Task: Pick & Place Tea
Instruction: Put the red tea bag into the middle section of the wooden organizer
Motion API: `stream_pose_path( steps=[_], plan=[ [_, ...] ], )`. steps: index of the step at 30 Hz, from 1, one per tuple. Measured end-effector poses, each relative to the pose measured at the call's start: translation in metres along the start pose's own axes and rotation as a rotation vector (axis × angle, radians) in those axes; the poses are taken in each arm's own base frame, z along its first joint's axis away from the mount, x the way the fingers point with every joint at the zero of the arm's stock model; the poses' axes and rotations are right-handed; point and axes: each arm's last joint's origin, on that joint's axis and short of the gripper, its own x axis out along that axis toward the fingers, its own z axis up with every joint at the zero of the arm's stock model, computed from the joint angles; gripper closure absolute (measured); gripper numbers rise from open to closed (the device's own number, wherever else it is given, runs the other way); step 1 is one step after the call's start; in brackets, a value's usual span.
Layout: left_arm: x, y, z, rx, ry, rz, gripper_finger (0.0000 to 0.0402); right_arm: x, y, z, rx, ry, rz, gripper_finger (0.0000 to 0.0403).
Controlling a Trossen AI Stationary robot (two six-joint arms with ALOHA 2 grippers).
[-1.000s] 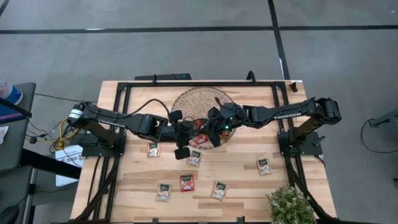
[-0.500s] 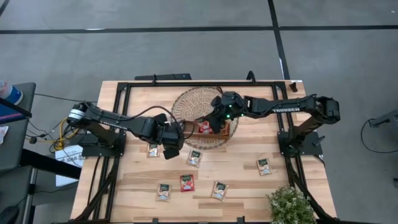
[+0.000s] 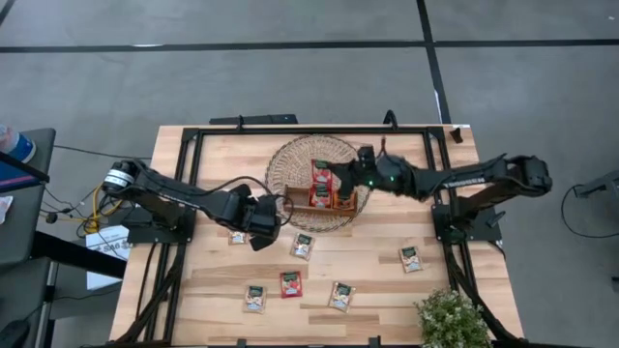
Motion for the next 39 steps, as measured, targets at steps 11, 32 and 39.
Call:
stream_pose_path(
  steps=[11, 32, 39],
  plan=[
    [-0.039, 0.025, -0.004, -0.072, -0.149, -0.07, 0.0243, 0.013, 0.006, -0.069, -0.082, 0.044, -0.105, 0.0403],
    [-0.058, 0.037, -0.007, -0.112, -0.226, -0.142, 0.0243, 0.019, -0.005, -0.089, -0.189, 0.104, -0.208, 0.0403],
    [-0.058, 0.036, -0.007, -0.099, -0.232, -0.145, 0.0243, 0.026, -0.007, -0.099, -0.17, 0.092, -0.199, 0.0403]
  ],
)
